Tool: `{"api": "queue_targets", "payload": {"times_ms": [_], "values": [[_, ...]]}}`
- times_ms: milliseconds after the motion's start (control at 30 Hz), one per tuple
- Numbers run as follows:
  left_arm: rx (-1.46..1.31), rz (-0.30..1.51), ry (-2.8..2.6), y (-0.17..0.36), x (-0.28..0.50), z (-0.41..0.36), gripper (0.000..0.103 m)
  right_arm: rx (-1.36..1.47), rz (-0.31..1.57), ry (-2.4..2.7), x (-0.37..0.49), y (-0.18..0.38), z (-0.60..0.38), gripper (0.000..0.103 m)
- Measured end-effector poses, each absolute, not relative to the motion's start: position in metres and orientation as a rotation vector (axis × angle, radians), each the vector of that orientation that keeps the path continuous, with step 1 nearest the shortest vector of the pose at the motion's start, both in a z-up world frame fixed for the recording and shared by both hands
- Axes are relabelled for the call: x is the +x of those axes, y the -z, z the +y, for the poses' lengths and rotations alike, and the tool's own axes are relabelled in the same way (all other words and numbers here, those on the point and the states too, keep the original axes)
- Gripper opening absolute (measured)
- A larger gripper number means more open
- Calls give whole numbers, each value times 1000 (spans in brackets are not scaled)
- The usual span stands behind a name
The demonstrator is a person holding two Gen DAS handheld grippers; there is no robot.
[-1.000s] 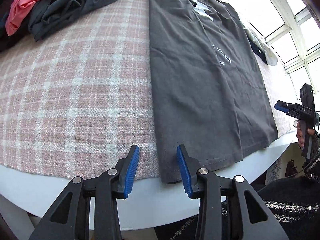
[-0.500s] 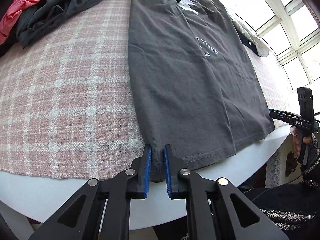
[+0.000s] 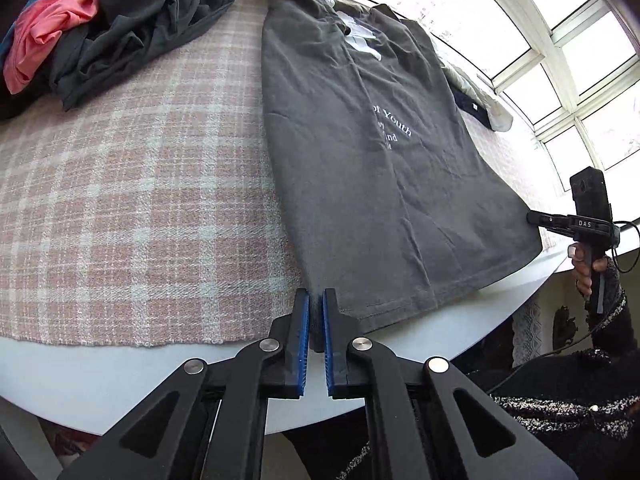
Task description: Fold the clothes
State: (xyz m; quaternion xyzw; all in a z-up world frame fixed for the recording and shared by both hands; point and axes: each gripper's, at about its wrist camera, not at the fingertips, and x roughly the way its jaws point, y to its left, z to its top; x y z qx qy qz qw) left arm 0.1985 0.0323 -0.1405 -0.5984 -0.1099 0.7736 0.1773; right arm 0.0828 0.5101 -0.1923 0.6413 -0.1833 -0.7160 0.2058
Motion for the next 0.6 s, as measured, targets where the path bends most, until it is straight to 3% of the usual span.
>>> {"api": "queue_targets", "payload": {"times_ms": [100,167,200,333,600], "values": [[-1797,-225,-2163,170,191,33,9,1858,-477,1956,83,206,513,3],[-1830,-185,-2180,171,193,31,20,1872,-461,1926,83,206,516,3],[-1835,-174,-2202,166,196,28,20,1879,-434,1917,83,203,517,4],[-1758,-103,-2284,126,197,39,23,1803,-399,2025,58,168,540,20],[-1448,16,-2220,82,91,175,32,1455,-395,2321,-70,87,579,23]]}}
